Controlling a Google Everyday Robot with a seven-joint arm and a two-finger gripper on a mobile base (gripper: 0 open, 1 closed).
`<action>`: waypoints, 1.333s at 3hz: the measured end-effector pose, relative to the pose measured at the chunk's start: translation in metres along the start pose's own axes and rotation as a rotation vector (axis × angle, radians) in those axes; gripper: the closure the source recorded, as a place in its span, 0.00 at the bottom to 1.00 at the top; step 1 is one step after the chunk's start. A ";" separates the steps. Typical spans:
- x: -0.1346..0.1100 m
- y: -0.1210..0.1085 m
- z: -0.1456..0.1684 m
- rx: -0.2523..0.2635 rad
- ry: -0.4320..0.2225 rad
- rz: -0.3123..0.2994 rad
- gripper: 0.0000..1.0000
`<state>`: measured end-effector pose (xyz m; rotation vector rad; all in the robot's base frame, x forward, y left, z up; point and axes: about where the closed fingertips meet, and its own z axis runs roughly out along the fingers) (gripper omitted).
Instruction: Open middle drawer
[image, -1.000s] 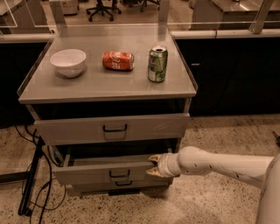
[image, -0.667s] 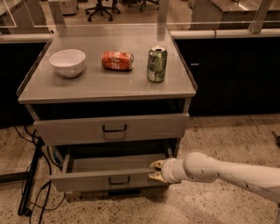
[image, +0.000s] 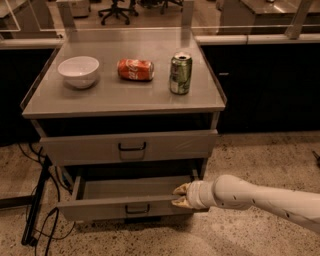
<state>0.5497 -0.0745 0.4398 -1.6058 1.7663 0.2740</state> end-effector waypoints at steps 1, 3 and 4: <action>0.000 0.000 0.000 0.000 0.000 0.000 0.81; 0.000 0.000 0.000 0.000 0.000 0.000 0.34; 0.000 0.000 0.000 0.000 0.000 0.000 0.12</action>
Offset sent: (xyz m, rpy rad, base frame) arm 0.0000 0.0000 0.0000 0.0000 0.0000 0.0000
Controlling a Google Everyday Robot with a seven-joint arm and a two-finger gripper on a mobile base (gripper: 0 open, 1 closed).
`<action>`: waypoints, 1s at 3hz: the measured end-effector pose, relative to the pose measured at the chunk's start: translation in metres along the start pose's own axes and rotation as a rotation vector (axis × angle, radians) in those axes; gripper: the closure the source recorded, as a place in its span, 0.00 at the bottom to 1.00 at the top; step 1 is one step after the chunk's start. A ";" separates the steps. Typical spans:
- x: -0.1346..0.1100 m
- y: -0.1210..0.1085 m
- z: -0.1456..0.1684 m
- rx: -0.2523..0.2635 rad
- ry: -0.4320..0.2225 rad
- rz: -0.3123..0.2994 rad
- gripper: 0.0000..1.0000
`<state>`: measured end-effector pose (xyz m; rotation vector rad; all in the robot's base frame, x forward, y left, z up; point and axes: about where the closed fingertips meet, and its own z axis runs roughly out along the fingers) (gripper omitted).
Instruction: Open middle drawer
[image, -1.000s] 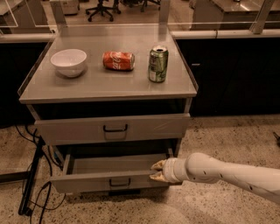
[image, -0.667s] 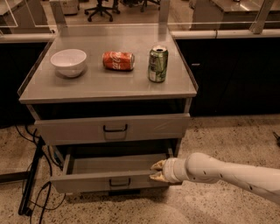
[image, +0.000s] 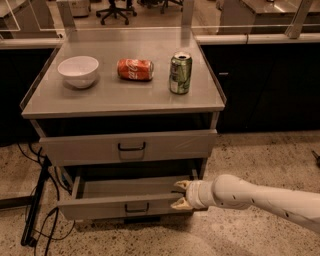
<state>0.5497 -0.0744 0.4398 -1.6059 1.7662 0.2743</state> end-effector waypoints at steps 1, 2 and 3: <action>0.001 0.001 0.000 -0.002 0.005 -0.003 0.29; 0.004 0.005 -0.001 -0.006 0.019 -0.010 0.52; 0.014 0.039 -0.014 -0.009 -0.002 -0.011 0.75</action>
Offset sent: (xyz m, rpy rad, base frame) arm -0.0083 -0.0090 -0.0036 -0.0435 0.0015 0.0045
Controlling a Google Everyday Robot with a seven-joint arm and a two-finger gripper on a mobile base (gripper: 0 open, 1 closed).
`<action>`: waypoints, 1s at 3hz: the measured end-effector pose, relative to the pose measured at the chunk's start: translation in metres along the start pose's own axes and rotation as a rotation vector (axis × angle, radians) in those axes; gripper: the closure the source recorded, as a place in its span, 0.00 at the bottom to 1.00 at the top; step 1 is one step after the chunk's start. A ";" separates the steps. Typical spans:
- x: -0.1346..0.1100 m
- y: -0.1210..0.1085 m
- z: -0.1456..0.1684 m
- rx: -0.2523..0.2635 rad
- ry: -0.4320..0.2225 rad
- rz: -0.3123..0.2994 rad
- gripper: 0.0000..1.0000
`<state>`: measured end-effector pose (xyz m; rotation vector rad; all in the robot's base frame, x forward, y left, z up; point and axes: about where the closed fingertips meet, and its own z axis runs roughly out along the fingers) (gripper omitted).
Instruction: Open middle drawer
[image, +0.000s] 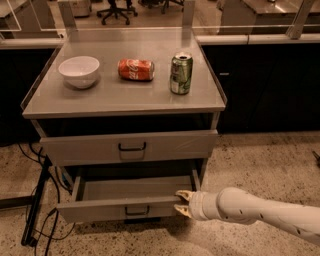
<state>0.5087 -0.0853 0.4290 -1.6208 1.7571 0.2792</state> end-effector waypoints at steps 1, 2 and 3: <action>0.006 0.012 -0.015 0.016 -0.011 0.010 0.98; 0.004 0.013 -0.017 0.016 -0.011 0.010 1.00; 0.004 0.013 -0.017 0.016 -0.011 0.010 0.73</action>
Offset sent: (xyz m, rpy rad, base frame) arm -0.0893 -0.0562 0.0511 0.1019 -0.1221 -0.0758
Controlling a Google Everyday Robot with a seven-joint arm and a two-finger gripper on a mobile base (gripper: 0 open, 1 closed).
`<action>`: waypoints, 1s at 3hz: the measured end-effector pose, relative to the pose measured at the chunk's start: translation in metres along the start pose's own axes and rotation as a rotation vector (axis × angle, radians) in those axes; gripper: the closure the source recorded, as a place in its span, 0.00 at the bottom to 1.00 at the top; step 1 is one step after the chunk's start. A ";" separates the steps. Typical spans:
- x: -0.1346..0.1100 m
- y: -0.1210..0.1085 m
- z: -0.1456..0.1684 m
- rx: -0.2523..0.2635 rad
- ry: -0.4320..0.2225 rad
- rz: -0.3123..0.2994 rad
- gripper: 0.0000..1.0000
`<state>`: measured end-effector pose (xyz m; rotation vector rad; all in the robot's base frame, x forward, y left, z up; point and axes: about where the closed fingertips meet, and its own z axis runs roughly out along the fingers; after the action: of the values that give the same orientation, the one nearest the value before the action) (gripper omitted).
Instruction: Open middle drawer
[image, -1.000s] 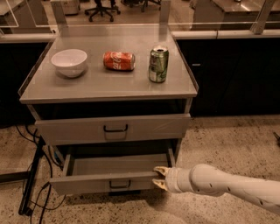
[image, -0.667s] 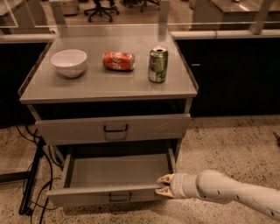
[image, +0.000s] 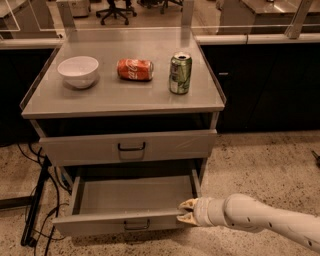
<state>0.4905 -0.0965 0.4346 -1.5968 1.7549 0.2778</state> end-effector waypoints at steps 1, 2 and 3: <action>0.000 0.000 0.000 0.000 0.000 0.000 0.50; 0.000 0.000 0.000 0.000 0.000 0.000 0.27; 0.000 0.000 0.000 0.000 0.000 0.000 0.00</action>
Offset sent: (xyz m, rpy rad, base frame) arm 0.0000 0.0000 0.0000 0.0000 0.0000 0.0000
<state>0.4905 -0.0964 0.4345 -1.5969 1.7548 0.2780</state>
